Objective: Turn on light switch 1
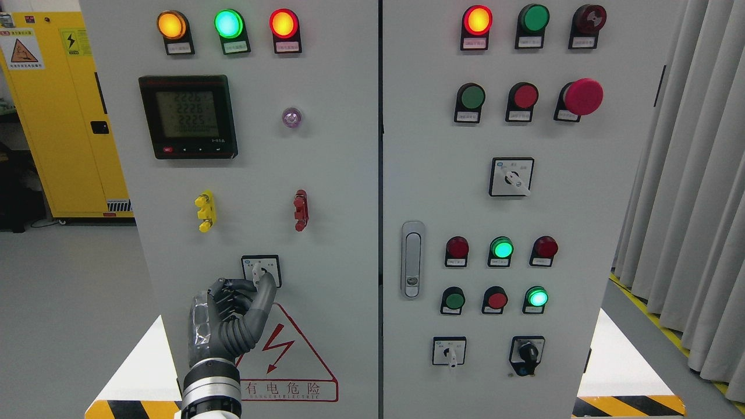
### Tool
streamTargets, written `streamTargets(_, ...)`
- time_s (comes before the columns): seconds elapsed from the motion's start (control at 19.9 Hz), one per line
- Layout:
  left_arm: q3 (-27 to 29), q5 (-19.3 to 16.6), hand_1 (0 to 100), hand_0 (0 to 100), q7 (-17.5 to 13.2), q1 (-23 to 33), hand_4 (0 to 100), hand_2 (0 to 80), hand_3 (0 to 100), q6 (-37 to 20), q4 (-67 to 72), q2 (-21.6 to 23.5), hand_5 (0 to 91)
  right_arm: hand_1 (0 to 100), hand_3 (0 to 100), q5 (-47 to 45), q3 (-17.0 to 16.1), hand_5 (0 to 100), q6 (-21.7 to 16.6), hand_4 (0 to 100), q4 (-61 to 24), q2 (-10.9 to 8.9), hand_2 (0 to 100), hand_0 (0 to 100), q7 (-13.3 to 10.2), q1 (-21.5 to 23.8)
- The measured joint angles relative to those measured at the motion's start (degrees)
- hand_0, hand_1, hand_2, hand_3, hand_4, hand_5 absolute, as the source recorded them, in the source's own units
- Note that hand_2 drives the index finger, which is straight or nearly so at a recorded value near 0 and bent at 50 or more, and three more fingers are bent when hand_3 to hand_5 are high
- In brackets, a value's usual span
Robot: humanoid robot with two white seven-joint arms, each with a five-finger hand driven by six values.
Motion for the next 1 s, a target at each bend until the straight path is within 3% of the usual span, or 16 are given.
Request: streamTargets(1.0, 0.0, 0.1, 60, 28, 0.0, -0.5, 88, 61.6, 91, 0.2, 0.5, -0.1, 82.9, 50, 0, 0.0, 0.0, 0, 0.0, 0, 0.0, 0.00, 4, 0, 0.1, 0.0)
